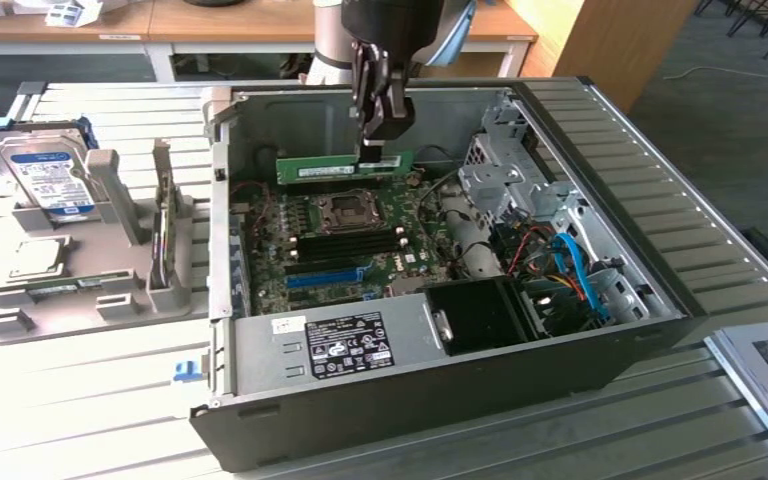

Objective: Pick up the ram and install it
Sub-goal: 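Pick up the ram and move it above insertion slot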

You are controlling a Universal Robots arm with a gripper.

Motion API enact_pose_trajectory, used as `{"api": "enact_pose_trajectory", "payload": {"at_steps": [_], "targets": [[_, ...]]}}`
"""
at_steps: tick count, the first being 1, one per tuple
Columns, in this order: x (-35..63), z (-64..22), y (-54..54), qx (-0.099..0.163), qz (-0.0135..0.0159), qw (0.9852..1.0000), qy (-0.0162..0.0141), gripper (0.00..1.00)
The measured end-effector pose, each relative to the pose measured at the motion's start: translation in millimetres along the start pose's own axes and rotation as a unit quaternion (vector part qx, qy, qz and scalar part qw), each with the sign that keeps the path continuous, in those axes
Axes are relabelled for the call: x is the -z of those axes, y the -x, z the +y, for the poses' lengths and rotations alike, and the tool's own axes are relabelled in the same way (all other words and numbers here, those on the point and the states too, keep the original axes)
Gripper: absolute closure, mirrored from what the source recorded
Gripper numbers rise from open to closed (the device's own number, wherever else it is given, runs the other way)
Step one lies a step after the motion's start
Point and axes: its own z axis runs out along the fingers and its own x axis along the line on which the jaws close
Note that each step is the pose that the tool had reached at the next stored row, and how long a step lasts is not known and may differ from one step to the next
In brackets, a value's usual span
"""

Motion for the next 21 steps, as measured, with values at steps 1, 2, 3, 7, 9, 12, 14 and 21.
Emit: {"api": "enact_pose_trajectory", "payload": {"at_steps": [1, 2, 3, 7, 9, 12, 14, 21], "targets": [[-0.9, 0.0, 0.0, 0.000, 0.0000, 1.0000, 0.0000, 0.88], [-1.7, -0.1, 0.0, 0.000, 0.0000, 1.0000, 0.0000, 0.88], [-2.1, -0.1, 0.0, 0.000, 0.0001, 1.0000, 0.0000, 0.88], [-2.2, -0.2, 0.0, 0.000, 0.0001, 1.0000, 0.0000, 0.88], [-2.3, -2.1, 0.0, 0.000, 0.0000, 1.0000, -0.0001, 0.88], [-2.2, -6.4, 0.1, 0.000, 0.0000, 1.0000, 0.0001, 0.88], [-2.2, -8.8, 0.1, 0.000, 0.0000, 1.0000, 0.0001, 0.88], [-4.1, -9.3, 0.2, 0.000, 0.0001, 1.0000, 0.0002, 0.88]]}}
